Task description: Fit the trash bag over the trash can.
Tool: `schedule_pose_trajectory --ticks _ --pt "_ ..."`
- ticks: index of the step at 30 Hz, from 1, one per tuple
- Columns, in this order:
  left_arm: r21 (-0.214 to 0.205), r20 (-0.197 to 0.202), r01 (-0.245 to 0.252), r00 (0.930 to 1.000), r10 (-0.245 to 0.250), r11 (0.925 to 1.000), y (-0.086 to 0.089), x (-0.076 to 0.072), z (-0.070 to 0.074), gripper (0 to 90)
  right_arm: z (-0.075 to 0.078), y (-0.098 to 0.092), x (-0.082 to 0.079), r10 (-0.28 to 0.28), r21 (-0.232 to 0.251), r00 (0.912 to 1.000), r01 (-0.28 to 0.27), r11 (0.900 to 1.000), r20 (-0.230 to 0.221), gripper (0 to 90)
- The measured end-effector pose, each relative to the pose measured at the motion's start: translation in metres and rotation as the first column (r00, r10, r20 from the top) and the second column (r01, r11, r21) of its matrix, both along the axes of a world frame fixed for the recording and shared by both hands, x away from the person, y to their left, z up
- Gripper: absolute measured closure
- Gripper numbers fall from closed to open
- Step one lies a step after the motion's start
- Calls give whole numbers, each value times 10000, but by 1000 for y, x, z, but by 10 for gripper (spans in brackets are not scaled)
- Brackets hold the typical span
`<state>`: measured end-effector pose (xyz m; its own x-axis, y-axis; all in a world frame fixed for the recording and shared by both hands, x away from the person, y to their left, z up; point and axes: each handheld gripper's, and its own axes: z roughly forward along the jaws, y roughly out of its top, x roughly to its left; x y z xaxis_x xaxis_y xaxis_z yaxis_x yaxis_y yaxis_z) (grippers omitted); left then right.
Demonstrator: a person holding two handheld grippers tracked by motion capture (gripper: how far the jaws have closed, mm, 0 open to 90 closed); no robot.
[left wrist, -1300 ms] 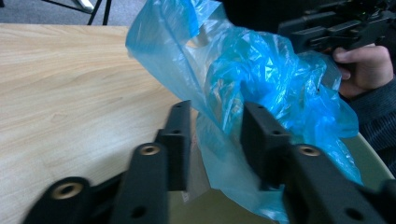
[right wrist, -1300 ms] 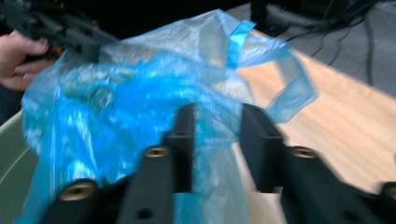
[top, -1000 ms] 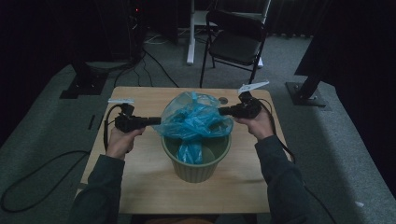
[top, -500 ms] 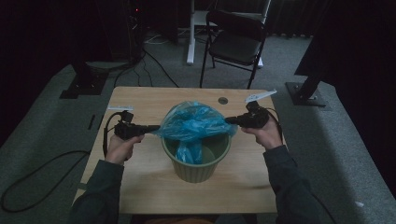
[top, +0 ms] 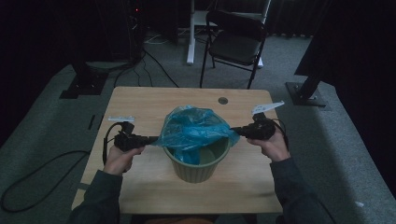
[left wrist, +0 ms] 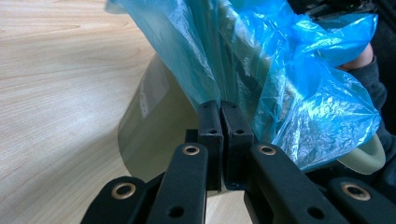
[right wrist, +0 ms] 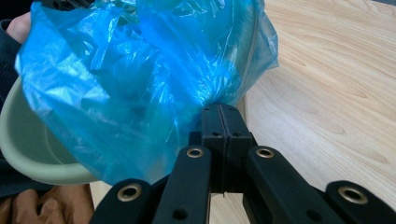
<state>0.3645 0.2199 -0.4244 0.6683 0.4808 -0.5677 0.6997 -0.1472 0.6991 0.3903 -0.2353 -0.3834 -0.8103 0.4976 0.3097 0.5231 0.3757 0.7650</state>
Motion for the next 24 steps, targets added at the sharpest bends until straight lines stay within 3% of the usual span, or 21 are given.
schedule_pose_trajectory --ticks 15,24 --pt "231 128 97 9999 -100 9997 -8 -9 -5 882 -7 0 -14 12 268 10000 -15 9996 90 900" --pt "538 287 170 9994 -185 9984 -9 -23 -8 866 -9 1 -25 85 13 9996 -86 10000 253 900"
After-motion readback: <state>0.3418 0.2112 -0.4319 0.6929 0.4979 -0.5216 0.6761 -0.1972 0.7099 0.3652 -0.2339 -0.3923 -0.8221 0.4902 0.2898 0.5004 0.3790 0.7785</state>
